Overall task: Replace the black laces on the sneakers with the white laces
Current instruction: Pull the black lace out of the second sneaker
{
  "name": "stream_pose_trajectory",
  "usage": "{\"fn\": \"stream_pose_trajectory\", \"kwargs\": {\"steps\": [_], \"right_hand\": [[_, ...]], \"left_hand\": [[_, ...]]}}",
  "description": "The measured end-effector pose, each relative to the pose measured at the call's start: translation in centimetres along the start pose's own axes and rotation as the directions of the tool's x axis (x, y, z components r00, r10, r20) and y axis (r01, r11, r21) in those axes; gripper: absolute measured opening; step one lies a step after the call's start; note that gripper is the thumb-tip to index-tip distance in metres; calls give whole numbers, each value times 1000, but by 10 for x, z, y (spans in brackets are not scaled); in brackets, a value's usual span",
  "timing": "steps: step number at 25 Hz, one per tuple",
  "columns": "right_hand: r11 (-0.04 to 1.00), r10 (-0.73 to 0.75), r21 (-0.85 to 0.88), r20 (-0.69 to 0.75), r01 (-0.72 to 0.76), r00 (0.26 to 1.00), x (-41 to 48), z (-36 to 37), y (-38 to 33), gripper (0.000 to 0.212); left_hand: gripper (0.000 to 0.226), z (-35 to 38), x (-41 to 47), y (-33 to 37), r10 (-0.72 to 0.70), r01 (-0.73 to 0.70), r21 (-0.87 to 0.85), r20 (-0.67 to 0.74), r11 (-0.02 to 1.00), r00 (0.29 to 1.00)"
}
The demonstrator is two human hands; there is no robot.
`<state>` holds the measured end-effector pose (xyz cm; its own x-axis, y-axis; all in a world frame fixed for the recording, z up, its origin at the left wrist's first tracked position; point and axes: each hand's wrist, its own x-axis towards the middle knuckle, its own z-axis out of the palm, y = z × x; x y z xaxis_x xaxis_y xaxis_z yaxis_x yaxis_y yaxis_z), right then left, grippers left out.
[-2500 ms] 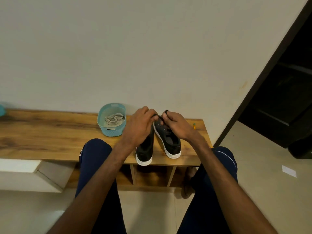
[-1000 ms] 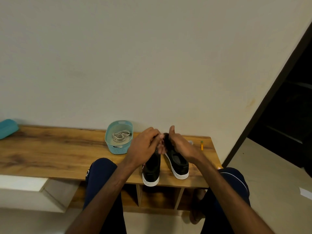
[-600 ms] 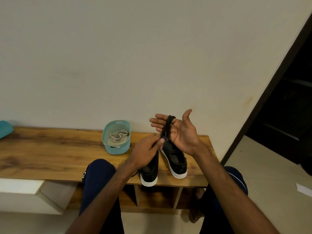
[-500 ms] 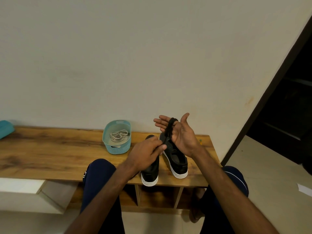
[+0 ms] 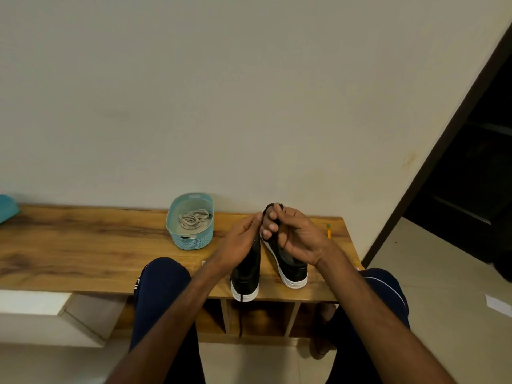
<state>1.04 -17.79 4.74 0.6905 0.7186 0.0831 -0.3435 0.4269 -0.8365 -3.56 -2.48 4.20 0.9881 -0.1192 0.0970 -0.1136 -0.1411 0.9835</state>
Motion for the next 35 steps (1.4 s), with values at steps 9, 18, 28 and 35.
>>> {"fn": "stream_pose_trajectory", "kwargs": {"steps": [9, 18, 28, 35], "right_hand": [[973, 119, 194, 22, -121, 993, 2, -4, 13, 25], [962, -81, 233, -246, 141, 966, 11, 19, 15, 21], [577, 241, -786, -95, -221, 966, -16, -11, 34, 59], [993, 115, -45, 68, -112, 991, -5, 6, 15, 91]], "left_hand": [[31, -12, -8, -17, -136, 141, -82, 66, 987, 989], [38, -14, -20, -28, -46, 41, 109, 45, 993, 998], [27, -38, -16, -29, 292, -180, 661, -62, 728, 954], [29, -2, -17, -47, -20, 2, 221, 80, 975, 997]]}}
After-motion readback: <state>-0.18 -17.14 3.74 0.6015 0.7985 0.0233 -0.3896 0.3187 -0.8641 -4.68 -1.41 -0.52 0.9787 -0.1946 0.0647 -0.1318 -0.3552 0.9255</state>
